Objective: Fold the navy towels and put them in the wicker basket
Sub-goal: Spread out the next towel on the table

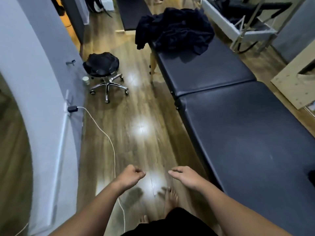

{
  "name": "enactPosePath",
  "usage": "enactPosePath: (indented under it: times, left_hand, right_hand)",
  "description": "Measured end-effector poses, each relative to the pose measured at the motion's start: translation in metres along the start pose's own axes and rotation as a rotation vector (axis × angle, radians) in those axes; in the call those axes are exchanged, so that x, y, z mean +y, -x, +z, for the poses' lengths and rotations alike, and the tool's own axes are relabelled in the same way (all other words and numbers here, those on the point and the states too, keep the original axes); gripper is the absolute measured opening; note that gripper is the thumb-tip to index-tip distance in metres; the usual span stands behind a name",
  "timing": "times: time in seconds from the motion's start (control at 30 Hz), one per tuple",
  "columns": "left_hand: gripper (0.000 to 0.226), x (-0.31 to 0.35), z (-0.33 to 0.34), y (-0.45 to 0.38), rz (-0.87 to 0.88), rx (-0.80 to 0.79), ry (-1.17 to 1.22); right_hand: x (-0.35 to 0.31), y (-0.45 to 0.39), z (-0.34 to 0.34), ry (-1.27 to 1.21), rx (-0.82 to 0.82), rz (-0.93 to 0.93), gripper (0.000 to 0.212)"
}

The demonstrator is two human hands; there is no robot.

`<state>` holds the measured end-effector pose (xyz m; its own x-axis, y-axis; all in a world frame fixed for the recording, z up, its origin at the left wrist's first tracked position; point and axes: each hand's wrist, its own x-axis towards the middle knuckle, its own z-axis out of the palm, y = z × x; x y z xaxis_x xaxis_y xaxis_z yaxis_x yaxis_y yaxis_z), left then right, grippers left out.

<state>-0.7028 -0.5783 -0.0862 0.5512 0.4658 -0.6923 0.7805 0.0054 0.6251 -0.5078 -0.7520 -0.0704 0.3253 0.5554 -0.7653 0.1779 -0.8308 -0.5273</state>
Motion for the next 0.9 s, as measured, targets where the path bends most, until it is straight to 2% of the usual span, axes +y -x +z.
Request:
enactPosePath:
  times: [0.33, 0.5, 0.73, 0.9]
  left_hand:
    - [0.024, 0.068, -0.050, -0.052, -0.022, 0.138, 0.023]
    - [0.023, 0.085, -0.084, -0.084, -0.067, 0.182, 0.059]
    - [0.013, 0.105, -0.150, -0.162, -0.053, 0.127, 0.080]
    - [0.016, 0.128, -0.223, -0.229, 0.056, 0.109, 0.010]
  right_hand:
    - [-0.064, -0.083, -0.080, 0.020, -0.101, -0.146, 0.064]
    - [-0.102, -0.120, -0.111, -0.002, -0.112, -0.174, 0.056]
    - [-0.170, -0.179, -0.137, 0.037, -0.088, -0.172, 0.050]
    - [-0.233, -0.227, -0.154, -0.018, 0.015, -0.092, 0.051]
